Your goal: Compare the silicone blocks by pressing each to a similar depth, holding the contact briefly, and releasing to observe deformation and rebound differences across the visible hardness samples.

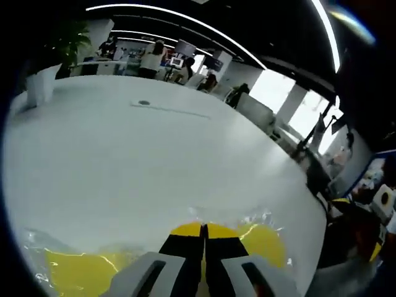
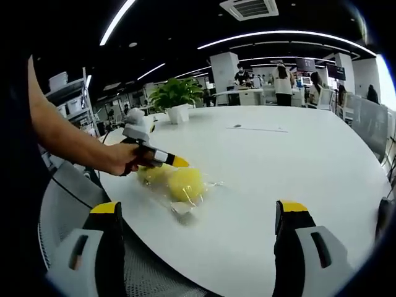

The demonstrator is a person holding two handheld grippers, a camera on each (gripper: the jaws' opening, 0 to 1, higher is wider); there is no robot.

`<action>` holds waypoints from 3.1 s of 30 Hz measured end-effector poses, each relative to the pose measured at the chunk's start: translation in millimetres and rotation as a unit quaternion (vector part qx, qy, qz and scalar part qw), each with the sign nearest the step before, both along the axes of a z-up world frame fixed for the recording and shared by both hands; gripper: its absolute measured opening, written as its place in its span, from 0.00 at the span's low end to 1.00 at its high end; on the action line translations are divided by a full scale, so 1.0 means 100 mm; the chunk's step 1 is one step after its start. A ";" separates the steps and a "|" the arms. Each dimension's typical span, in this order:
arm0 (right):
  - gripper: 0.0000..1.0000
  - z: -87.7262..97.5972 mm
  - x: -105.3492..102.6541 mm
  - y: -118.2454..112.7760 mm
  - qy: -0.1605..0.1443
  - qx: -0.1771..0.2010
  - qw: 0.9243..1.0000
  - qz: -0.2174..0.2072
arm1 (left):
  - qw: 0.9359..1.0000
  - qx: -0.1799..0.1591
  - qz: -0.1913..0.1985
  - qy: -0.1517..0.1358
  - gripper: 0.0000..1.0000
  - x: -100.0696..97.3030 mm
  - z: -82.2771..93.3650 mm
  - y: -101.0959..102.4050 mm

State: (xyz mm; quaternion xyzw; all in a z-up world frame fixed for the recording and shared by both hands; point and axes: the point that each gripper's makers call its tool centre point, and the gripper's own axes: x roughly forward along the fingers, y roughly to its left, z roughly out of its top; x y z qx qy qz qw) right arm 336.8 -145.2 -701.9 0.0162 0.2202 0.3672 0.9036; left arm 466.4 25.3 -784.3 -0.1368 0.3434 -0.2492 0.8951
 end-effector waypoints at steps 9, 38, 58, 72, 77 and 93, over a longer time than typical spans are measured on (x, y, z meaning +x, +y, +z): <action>0.96 -0.01 0.01 0.06 0.002 0.001 1.000 0.008 | 0.996 0.059 -0.052 -0.030 0.00 -0.02 -0.06 -0.08; 0.96 0.07 0.18 0.11 0.004 0.008 1.000 0.011 | 0.987 0.057 -0.101 -0.115 0.95 -0.25 0.81 0.95; 0.96 0.06 0.33 0.13 -0.026 -0.023 0.999 -0.006 | 0.980 0.065 -0.095 -0.163 1.00 -0.97 1.01 1.52; 0.96 -0.07 0.23 0.10 -0.025 -0.034 0.999 -0.022 | 0.988 0.028 -0.038 -0.148 1.00 -1.28 0.78 1.70; 0.96 -0.11 0.20 0.14 -0.019 -0.034 0.999 -0.020 | 0.983 0.032 -0.037 -0.177 1.00 -1.23 0.91 1.70; 0.96 -0.11 0.16 0.13 -0.007 -0.033 0.999 -0.019 | 0.986 0.021 -0.022 -0.164 1.00 -1.26 0.85 1.65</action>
